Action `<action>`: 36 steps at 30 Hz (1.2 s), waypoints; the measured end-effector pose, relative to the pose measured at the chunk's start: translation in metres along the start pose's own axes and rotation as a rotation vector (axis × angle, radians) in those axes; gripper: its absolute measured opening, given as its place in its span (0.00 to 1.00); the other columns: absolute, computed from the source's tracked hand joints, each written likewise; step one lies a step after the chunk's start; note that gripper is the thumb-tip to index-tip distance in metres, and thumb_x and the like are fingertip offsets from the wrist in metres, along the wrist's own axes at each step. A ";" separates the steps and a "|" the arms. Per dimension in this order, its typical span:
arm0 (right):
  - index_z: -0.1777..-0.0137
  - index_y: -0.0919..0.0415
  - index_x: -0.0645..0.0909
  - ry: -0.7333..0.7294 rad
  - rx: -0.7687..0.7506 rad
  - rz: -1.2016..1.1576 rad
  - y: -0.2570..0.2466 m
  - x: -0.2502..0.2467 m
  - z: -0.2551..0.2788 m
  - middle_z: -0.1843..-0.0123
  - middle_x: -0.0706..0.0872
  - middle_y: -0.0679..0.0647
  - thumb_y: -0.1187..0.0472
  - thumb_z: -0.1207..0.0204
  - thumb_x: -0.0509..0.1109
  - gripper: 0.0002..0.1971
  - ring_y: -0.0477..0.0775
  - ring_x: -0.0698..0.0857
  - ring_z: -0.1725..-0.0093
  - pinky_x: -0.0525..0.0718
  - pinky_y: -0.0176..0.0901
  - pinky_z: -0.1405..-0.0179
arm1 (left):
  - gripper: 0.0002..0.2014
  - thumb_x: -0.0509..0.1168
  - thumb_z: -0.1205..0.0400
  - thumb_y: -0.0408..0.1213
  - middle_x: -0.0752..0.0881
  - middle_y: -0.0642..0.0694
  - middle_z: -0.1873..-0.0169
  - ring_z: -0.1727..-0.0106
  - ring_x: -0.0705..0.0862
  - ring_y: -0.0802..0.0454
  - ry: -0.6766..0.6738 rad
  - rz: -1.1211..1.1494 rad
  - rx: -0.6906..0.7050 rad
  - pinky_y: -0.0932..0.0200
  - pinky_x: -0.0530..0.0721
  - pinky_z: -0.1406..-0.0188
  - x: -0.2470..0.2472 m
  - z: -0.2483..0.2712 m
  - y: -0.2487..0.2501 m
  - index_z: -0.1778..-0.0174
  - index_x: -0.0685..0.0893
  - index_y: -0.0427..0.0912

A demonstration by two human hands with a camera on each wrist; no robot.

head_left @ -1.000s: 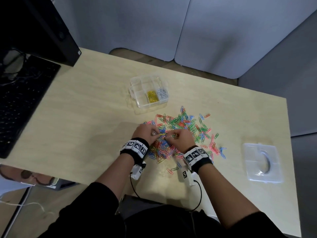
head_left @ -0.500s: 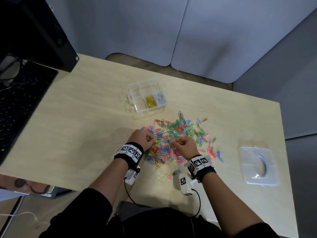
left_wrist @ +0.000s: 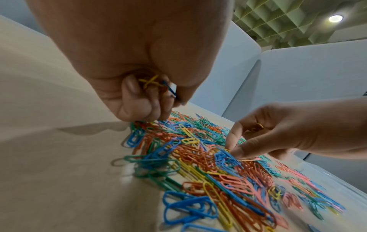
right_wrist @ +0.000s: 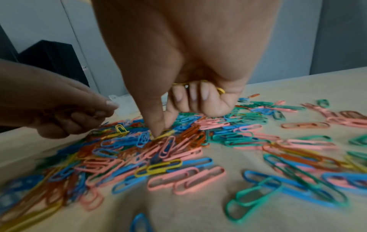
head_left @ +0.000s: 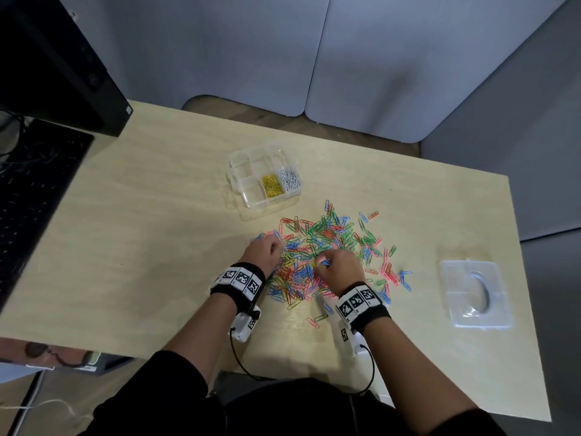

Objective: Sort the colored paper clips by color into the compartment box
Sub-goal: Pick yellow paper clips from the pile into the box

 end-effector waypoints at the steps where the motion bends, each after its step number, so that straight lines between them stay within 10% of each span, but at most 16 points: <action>1: 0.56 0.46 0.87 -0.005 -0.010 -0.009 0.001 0.001 0.000 0.65 0.88 0.45 0.55 0.28 0.74 0.03 0.46 0.85 0.69 0.86 0.39 0.64 | 0.13 0.61 0.13 0.41 0.75 0.50 0.75 0.72 0.74 0.50 -0.002 0.000 0.012 0.58 0.70 0.67 0.001 0.000 0.000 0.64 0.75 0.42; 7: 0.64 0.54 0.87 -0.024 -0.092 -0.216 0.005 -0.002 0.002 0.68 0.86 0.46 0.62 0.26 0.75 0.06 0.39 0.79 0.70 0.75 0.35 0.67 | 0.11 0.61 0.15 0.35 0.85 0.48 0.52 0.57 0.82 0.50 -0.086 0.171 -0.005 0.58 0.81 0.50 0.009 0.001 0.003 0.38 0.84 0.42; 10: 0.62 0.50 0.87 -0.021 -0.083 -0.260 0.011 -0.004 0.003 0.70 0.82 0.41 0.60 0.28 0.78 0.04 0.37 0.74 0.73 0.71 0.31 0.70 | 0.20 0.66 0.21 0.31 0.83 0.51 0.48 0.62 0.80 0.57 -0.198 0.223 -0.018 0.63 0.80 0.58 0.014 0.005 0.000 0.32 0.82 0.48; 15: 0.55 0.54 0.91 -0.001 -0.112 -0.187 0.005 0.000 0.003 0.57 0.90 0.45 0.57 0.28 0.79 0.04 0.40 0.85 0.64 0.86 0.38 0.58 | 0.23 0.61 0.19 0.31 0.85 0.49 0.38 0.53 0.79 0.51 -0.314 0.177 0.047 0.53 0.82 0.48 0.020 0.007 0.007 0.27 0.77 0.51; 20: 0.61 0.58 0.89 0.005 -0.103 -0.220 0.004 0.006 0.003 0.64 0.88 0.45 0.59 0.25 0.76 0.05 0.42 0.84 0.66 0.85 0.40 0.61 | 0.27 0.50 0.17 0.23 0.89 0.46 0.54 0.71 0.77 0.52 -0.322 0.190 -0.015 0.64 0.76 0.70 0.018 0.009 0.005 0.26 0.76 0.52; 27: 0.59 0.61 0.87 -0.032 0.048 -0.603 0.035 0.002 0.005 0.59 0.91 0.51 0.54 0.25 0.79 0.10 0.45 0.88 0.62 0.84 0.32 0.62 | 0.40 0.49 0.24 0.13 0.83 0.43 0.47 0.42 0.81 0.47 -0.150 0.092 -0.023 0.54 0.79 0.41 0.000 0.009 0.012 0.19 0.68 0.52; 36: 0.44 0.71 0.87 -0.341 0.245 -1.098 0.028 0.010 0.009 0.62 0.82 0.58 0.65 0.15 0.64 0.12 0.49 0.72 0.71 0.70 0.37 0.75 | 0.42 0.53 0.21 0.18 0.85 0.38 0.47 0.61 0.86 0.43 -0.140 0.051 0.013 0.55 0.84 0.61 -0.014 0.010 0.023 0.18 0.61 0.66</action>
Point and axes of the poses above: each hand's wrist, its own z-axis away from the middle knuckle, its own x-axis out of the palm, y = z × x, the point moved 8 cm from there along -z, towards the middle knuckle
